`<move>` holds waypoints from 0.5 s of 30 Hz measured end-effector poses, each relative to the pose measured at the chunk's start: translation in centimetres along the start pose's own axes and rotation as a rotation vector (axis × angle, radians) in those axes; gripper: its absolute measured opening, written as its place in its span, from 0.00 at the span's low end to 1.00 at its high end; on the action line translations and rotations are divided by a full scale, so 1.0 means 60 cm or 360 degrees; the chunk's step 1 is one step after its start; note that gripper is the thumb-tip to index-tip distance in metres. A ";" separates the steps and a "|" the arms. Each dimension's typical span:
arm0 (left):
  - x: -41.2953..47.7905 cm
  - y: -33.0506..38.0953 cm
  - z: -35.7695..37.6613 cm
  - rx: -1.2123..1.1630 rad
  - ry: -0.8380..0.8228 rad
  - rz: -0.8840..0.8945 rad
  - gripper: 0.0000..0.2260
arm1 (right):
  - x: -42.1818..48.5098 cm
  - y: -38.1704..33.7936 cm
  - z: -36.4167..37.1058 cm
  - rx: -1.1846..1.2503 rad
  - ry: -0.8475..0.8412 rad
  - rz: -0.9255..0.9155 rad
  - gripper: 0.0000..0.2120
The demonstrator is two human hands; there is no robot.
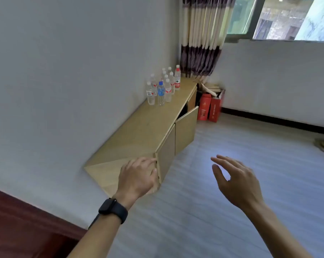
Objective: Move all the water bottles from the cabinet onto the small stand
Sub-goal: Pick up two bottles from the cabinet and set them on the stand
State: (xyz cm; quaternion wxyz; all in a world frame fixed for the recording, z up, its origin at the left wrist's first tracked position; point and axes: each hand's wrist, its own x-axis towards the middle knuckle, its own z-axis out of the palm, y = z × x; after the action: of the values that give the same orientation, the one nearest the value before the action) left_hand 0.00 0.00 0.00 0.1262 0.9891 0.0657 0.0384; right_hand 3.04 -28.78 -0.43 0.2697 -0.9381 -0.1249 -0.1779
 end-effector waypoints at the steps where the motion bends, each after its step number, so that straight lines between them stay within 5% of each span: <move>1: 0.017 0.003 0.008 -0.0017 -0.0024 0.0020 0.17 | 0.012 0.010 0.010 -0.0027 -0.0034 -0.0019 0.13; 15: 0.505 0.017 0.038 0.0039 -0.0082 0.0072 0.16 | 0.439 0.113 0.159 -0.0261 -0.0442 0.0094 0.16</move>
State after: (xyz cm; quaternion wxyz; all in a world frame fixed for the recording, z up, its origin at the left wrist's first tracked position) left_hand 30.27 2.66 -0.14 0.1149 0.9924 0.0405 0.0149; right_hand 31.64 -25.47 -0.52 0.1775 -0.9758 -0.1183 -0.0481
